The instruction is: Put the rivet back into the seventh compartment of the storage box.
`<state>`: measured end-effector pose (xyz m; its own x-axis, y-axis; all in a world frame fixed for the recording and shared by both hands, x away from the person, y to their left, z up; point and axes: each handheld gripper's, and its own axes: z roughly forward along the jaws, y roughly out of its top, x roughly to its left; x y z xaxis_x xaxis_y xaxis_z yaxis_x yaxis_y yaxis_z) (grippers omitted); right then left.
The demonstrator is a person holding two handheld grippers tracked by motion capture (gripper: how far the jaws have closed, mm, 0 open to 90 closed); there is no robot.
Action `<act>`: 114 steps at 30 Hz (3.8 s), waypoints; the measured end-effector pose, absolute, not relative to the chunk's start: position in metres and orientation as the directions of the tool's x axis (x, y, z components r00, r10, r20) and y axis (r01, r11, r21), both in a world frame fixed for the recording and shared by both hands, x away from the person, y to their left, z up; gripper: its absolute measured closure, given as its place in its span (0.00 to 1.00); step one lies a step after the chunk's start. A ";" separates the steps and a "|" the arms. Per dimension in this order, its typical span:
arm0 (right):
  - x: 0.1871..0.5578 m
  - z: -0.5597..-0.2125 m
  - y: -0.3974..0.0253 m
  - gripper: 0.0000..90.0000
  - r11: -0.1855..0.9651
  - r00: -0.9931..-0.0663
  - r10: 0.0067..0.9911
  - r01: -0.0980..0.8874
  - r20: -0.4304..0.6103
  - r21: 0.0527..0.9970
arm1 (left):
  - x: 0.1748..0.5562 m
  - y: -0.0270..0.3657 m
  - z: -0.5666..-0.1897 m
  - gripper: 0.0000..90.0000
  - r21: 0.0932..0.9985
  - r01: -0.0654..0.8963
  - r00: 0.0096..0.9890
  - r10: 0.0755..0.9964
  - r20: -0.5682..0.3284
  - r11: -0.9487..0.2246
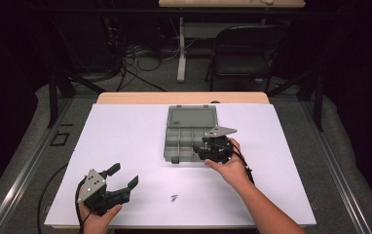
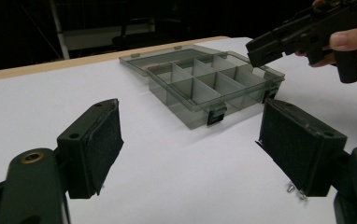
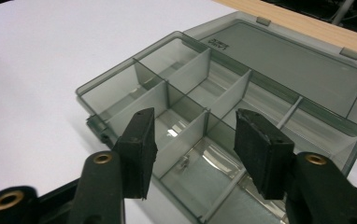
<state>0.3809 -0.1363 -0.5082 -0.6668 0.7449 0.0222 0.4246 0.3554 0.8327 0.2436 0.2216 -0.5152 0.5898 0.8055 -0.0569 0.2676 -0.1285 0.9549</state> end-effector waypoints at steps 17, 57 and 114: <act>0.325 -0.484 -0.139 0.41 0.388 -0.718 0.691 0.266 -0.088 0.882 | 0.243 0.221 -0.515 0.23 0.953 0.269 0.592 0.804 -0.053 -0.135; 0.281 -0.519 -0.123 0.29 0.379 -0.782 0.622 0.252 -0.043 0.891 | 0.243 0.220 -0.515 0.23 0.955 0.265 0.592 0.804 -0.054 -0.131; 0.285 -0.561 -0.072 0.89 0.572 -0.894 0.443 0.337 0.065 0.748 | 0.243 0.222 -0.515 0.23 0.953 0.273 0.589 0.806 -0.058 -0.131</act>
<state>0.2851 -0.0715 -0.5613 -0.8944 0.4425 0.0650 0.3374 0.5720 0.7476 0.2429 0.2223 -0.5150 0.5890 0.8061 -0.0576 0.2730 -0.1314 0.9530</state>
